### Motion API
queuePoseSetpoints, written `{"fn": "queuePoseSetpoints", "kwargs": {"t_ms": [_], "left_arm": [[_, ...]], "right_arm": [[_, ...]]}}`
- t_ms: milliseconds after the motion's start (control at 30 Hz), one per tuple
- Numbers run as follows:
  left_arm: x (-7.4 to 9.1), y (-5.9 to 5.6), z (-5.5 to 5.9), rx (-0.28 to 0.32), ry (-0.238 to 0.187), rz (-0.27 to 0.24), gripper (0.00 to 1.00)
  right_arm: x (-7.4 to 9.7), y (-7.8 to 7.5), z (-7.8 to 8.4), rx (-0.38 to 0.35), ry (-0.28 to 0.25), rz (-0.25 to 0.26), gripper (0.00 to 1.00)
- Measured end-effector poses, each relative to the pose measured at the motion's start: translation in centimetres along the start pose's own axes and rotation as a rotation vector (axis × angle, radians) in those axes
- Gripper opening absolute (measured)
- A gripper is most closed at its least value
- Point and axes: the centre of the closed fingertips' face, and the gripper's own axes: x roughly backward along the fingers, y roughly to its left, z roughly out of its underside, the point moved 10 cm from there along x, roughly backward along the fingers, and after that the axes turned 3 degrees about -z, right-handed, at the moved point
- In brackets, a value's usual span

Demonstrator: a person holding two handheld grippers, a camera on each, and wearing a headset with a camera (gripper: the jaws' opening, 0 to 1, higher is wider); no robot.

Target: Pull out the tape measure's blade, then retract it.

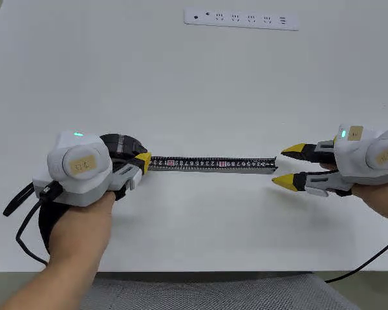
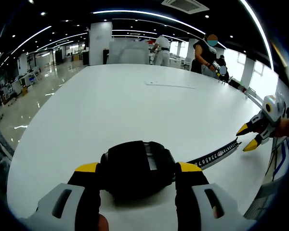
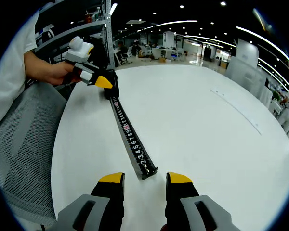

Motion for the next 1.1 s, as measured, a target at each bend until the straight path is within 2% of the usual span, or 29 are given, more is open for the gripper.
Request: {"fn": "queuePoseSetpoints", "kwargs": {"t_ms": [633, 1100], "left_arm": [[-0.1, 0.0, 0.1, -0.004, -0.001, 0.001, 0.58], [-0.1, 0.1, 0.0, 0.027, -0.002, 0.006, 0.59]], "right_arm": [[-1.6, -1.0, -0.7, 0.114, 0.038, -0.068, 0.18], [-1.9, -1.2, -0.6, 0.142, 0.033, -0.091, 0.13]]}}
